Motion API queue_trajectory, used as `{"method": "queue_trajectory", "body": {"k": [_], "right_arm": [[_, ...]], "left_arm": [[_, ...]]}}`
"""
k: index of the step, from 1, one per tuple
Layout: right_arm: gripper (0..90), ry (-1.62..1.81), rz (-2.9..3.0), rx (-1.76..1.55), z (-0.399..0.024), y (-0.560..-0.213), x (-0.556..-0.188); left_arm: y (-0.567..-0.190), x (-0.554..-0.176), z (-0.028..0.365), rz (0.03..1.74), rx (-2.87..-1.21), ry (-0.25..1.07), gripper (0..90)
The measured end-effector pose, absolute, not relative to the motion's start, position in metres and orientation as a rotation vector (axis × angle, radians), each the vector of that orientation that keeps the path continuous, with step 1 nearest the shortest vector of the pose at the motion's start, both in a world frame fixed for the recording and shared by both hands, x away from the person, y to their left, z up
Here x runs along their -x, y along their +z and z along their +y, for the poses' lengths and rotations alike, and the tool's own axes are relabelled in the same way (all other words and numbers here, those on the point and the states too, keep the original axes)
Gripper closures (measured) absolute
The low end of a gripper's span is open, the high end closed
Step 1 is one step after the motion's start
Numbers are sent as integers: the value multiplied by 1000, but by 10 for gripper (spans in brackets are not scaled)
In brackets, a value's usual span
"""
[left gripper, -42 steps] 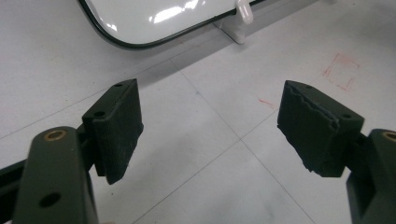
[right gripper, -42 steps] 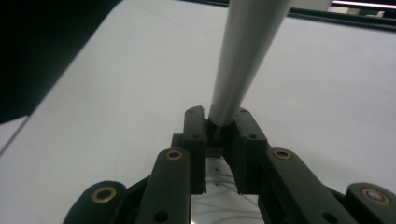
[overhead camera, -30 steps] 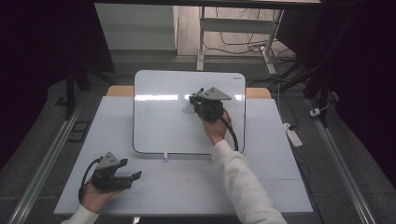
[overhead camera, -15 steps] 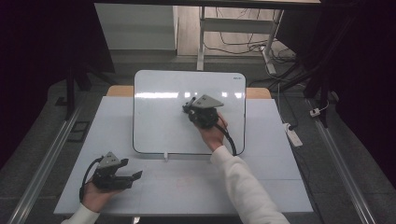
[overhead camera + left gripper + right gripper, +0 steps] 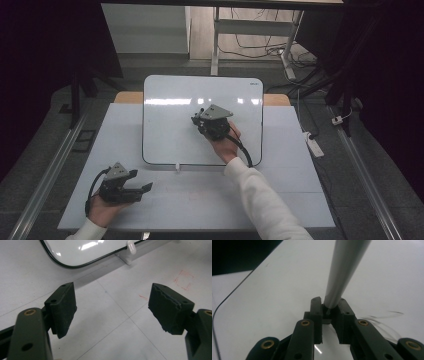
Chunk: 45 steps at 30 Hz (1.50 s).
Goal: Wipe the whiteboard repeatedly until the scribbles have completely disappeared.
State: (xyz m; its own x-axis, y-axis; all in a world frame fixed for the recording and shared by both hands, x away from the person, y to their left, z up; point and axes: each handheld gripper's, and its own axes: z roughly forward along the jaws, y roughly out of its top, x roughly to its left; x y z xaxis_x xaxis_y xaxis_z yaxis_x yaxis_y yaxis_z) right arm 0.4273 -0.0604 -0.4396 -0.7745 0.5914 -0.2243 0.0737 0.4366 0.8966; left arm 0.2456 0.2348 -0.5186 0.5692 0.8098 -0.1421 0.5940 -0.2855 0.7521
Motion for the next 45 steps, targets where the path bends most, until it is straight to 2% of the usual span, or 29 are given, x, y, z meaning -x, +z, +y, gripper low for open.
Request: {"method": "queue_trajectory", "body": {"k": [4, 9, 14, 18, 23, 28, 33, 38, 45], "right_arm": [[777, 1425, 2079, -729, -80, -435, -437], [777, 1345, 2162, -581, -59, -447, -422], [777, 1434, 2011, -771, -84, -438, -435], [777, 1381, 2128, -619, -61, -448, -422], [777, 1495, 2015, -784, -84, -441, -436], [777, 1384, 2119, -590, -63, -455, -416], [777, 1448, 1993, -779, -94, -444, -429], [776, 1418, 2082, -681, -78, -452, -418], [777, 1457, 1926, -830, -101, -426, -450]], "left_arm": [[-518, -245, 235, 1122, -2000, 340, 232], [-518, -246, 233, 1120, -2000, 340, 232], [-518, -244, 235, 1121, -1997, 343, 232], [-518, -246, 234, 1122, -1999, 340, 232], [-518, -245, 233, 1114, -2002, 340, 232], [-520, -248, 233, 1121, -2007, 334, 232], [-519, -245, 233, 1116, -2007, 342, 232], [-519, -248, 233, 1118, -2004, 331, 232], [-518, -245, 235, 1119, -1992, 337, 232]]}}
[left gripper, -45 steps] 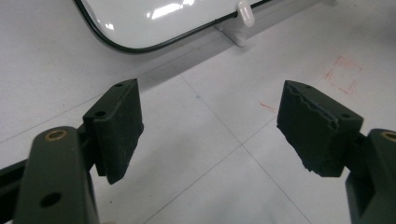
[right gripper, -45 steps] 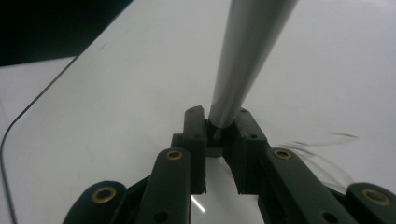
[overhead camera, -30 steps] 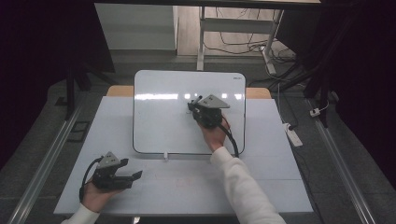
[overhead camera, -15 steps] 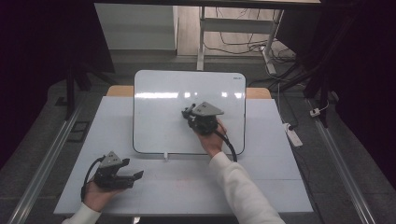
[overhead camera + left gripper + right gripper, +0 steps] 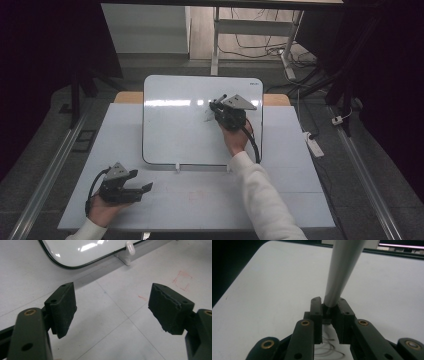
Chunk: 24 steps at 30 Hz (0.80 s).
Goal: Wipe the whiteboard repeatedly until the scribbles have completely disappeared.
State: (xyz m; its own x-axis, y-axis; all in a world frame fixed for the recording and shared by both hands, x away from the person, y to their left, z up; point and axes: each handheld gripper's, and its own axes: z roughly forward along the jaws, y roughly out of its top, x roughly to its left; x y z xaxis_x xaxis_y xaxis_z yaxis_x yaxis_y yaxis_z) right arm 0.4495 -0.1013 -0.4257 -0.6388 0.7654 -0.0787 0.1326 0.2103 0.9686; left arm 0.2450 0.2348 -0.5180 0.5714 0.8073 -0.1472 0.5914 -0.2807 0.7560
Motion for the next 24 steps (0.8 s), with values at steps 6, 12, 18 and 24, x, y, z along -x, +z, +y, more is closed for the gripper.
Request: {"method": "queue_trajectory", "body": {"k": [6, 12, 18, 24], "right_arm": [[777, 1402, 1972, -738, -92, -426, -449], [777, 1382, 2040, -663, -79, -436, -436], [777, 1470, 1919, -827, -101, -432, -446], [777, 1389, 2004, -683, -89, -437, -436]], "left_arm": [[-519, -246, 236, 1121, -1991, 336, 232], [-518, -246, 236, 1117, -1986, 339, 232], [-517, -243, 237, 1116, -1987, 341, 232], [-519, -246, 236, 1120, -1990, 336, 231]]}}
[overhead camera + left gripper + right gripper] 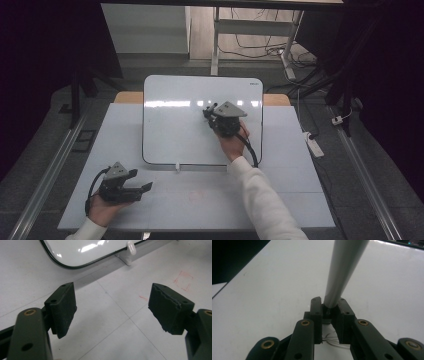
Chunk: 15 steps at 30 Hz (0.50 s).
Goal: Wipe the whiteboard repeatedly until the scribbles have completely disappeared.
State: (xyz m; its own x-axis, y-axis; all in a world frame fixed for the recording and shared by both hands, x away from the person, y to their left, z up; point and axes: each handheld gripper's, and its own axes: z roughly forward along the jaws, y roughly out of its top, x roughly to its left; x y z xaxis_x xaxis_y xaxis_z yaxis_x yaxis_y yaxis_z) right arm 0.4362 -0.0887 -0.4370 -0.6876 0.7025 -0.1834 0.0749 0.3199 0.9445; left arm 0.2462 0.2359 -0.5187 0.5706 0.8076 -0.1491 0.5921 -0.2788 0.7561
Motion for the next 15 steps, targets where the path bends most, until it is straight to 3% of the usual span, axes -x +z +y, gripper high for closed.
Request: {"method": "queue_trajectory", "body": {"k": [4, 9, 12, 15], "right_arm": [[777, 1424, 1928, -791, -105, -432, -442], [777, 1337, 2036, -635, -90, -440, -429], [777, 1417, 1928, -809, -117, -433, -442], [777, 1408, 1953, -776, -111, -438, -433]], "left_arm": [[-518, -244, 236, 1118, -1988, 341, 231], [-519, -246, 236, 1122, -1991, 337, 232], [-518, -244, 235, 1116, -1991, 340, 231], [-518, -245, 235, 1117, -1986, 336, 231]]}}
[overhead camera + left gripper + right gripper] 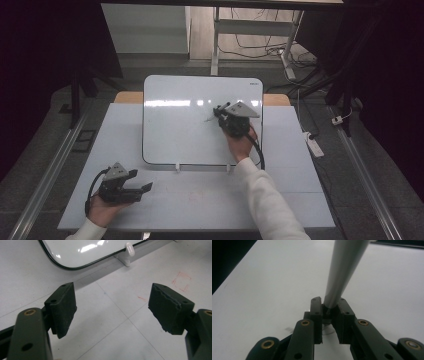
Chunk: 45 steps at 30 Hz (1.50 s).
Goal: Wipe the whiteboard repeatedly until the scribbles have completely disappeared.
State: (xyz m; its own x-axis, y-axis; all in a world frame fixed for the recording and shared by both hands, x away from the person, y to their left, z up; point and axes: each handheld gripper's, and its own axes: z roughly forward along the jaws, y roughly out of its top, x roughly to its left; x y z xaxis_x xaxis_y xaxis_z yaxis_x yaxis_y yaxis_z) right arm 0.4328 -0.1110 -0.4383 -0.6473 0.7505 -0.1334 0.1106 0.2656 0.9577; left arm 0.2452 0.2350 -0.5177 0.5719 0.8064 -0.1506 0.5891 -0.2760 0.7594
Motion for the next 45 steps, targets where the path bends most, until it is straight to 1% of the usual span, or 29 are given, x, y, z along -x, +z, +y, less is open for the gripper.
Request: {"method": "queue_trajectory", "body": {"k": [2, 5, 6, 7, 9, 11, 14, 15, 18, 19, 20, 23, 28, 29, 30, 31, 32, 34, 35, 37, 42, 45], "right_arm": [[777, 1369, 2011, -687, -100, -445, -425], [777, 1378, 2015, -683, -102, -444, -427], [777, 1388, 1993, -719, -108, -442, -429], [777, 1391, 1906, -811, -123, -437, -435], [777, 1408, 1891, -840, -125, -439, -432], [777, 1373, 1950, -760, -114, -443, -425], [777, 1352, 1971, -722, -114, -444, -424], [777, 1378, 1918, -793, -126, -440, -429], [777, 1424, 1880, -866, -137, -439, -434], [777, 1398, 1906, -829, -127, -442, -427], [777, 1398, 1906, -829, -127, -442, -427], [777, 1355, 1990, -714, -110, -450, -418], [777, 1430, 1908, -845, -129, -442, -430], [777, 1413, 1936, -811, -119, -445, -425], [777, 1413, 1936, -811, -119, -445, -425], [777, 1386, 2008, -716, -105, -450, -418], [777, 1368, 2012, -692, -102, -451, -417], [777, 1369, 2013, -688, -103, -450, -418], [777, 1420, 1951, -787, -114, -446, -425], [777, 1439, 1940, -812, -117, -445, -427], [777, 1375, 2054, -657, -90, -454, -415], [777, 1416, 2028, -711, -98, -450, -421]], "left_arm": [[-518, -246, 235, 1116, -1989, 336, 231], [-519, -246, 232, 1111, -2001, 335, 231], [-518, -244, 232, 1108, -2000, 337, 231], [-518, -243, 232, 1106, -1999, 339, 231], [-517, -243, 233, 1109, -1989, 339, 232], [-518, -245, 234, 1112, -1989, 334, 232], [-519, -247, 232, 1113, -1998, 332, 231], [-519, -246, 232, 1110, -2001, 333, 231], [-518, -245, 231, 1108, -1997, 336, 231], [-518, -245, 231, 1108, -1994, 334, 231], [-518, -246, 231, 1110, -1993, 333, 231], [-518, -247, 231, 1111, -1999, 333, 231], [-518, -246, 231, 1109, -1996, 334, 231], [-518, -246, 231, 1110, -1997, 333, 231], [-518, -247, 231, 1110, -1997, 332, 231], [-519, -247, 231, 1111, -1998, 331, 231], [-519, -248, 231, 1112, -1999, 331, 231], [-519, -247, 231, 1109, -2001, 331, 231], [-519, -246, 231, 1110, -1999, 334, 231], [-518, -246, 232, 1111, -1994, 333, 231], [-519, -248, 230, 1110, -2000, 333, 231], [-518, -245, 231, 1109, -1996, 337, 231]]}}
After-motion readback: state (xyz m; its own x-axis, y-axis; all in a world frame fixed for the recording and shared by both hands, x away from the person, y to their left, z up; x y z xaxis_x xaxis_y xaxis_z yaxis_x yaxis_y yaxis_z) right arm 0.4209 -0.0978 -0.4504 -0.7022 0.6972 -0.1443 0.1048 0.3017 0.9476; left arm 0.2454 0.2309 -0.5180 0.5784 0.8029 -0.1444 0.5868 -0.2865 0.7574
